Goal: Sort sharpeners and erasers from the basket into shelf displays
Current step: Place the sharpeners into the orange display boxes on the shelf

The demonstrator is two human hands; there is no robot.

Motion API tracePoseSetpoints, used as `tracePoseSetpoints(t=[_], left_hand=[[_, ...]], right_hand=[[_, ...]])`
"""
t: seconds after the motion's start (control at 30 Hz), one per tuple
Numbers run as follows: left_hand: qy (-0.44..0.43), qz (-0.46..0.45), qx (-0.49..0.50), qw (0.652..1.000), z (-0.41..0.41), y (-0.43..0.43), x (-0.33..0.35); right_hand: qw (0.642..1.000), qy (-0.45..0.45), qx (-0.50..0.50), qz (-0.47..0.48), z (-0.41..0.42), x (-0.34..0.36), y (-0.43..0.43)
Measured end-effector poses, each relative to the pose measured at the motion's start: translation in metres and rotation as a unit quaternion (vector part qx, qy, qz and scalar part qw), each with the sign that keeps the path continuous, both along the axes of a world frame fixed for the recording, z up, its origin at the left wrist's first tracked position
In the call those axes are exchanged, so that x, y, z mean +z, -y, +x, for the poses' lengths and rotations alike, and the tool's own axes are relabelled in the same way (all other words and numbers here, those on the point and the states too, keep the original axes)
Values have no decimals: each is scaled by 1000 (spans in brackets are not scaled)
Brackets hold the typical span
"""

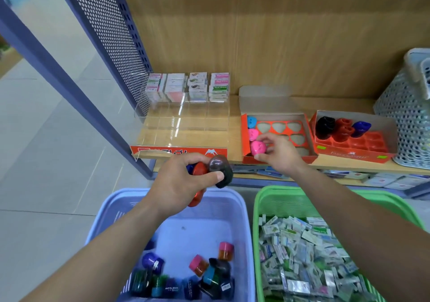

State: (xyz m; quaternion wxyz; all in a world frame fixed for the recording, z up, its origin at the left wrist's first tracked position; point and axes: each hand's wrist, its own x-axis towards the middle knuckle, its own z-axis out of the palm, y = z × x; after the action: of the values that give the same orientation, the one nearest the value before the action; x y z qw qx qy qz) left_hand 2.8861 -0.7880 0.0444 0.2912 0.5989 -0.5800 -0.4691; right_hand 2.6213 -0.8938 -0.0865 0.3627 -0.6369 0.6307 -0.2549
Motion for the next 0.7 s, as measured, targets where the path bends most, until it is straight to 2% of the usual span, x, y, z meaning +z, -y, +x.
tracePoseSetpoints(t=[0.2, 0.4, 0.5, 0.7], left_hand=[[8, 1, -6, 1000, -1, 4, -5], [-2, 1, -3, 1000, -4, 6, -5], [-11, 7, -2, 1000, -8, 3, 0], [-18, 0, -5, 1000, -11, -2, 5]], right_hand=[[999, -28, 35, 4, -1, -8, 11], [986, -121, 114, -5, -14, -7, 11], [985, -138, 100, -7, -14, -2, 8], [994, -95, 44, -17, 2, -2, 9]])
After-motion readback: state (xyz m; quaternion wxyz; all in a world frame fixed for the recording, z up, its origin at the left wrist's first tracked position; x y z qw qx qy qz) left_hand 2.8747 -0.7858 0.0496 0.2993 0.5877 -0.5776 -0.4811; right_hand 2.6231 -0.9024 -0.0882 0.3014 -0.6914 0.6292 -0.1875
